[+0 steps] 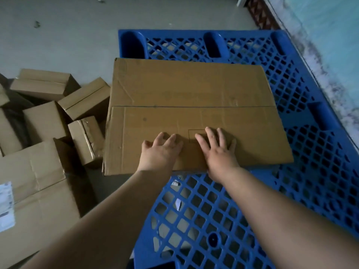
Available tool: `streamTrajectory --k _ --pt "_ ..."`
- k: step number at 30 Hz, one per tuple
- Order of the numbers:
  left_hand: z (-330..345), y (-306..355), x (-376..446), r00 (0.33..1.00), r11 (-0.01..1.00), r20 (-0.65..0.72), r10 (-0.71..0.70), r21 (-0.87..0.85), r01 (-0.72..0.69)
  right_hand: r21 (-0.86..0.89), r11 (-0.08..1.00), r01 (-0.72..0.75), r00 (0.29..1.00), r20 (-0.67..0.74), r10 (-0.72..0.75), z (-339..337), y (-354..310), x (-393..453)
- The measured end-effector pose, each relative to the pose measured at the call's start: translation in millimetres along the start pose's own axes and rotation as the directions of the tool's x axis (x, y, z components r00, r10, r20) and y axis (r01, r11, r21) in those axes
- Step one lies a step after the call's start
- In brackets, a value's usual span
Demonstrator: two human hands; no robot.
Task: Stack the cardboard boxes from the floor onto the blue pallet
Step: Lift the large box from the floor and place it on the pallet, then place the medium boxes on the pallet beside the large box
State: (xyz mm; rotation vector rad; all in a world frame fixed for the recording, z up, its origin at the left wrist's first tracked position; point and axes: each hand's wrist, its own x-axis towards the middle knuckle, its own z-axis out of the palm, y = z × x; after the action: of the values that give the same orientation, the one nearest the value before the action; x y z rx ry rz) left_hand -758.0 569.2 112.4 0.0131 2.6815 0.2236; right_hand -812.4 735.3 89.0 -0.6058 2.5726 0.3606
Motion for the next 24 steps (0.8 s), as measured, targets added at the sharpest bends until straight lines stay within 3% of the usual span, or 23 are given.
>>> streamTrajectory --k 15,20,24 --pt "-27.1 5.7 48.6 0.998 0.997 -0.006 -0.066 -0.043 0.065 -0.071 0.997 -0.007 1.0 -0.027 0.005 -35.1 22.3 56.4" --pt "-9.3 -18.8 11.5 0.979 0.987 -0.195 -0.059 -0.16 0.027 0.05 0.997 -0.056 0.998 -0.012 0.057 -49.4 -1.3 40.6" --pt "11.7 -58.5 -59.5 0.949 0.967 -0.258 -0.181 -0.222 0.124 0.09 0.988 0.122 0.99 -0.088 -0.114 -56.8 -55.6 7.9"
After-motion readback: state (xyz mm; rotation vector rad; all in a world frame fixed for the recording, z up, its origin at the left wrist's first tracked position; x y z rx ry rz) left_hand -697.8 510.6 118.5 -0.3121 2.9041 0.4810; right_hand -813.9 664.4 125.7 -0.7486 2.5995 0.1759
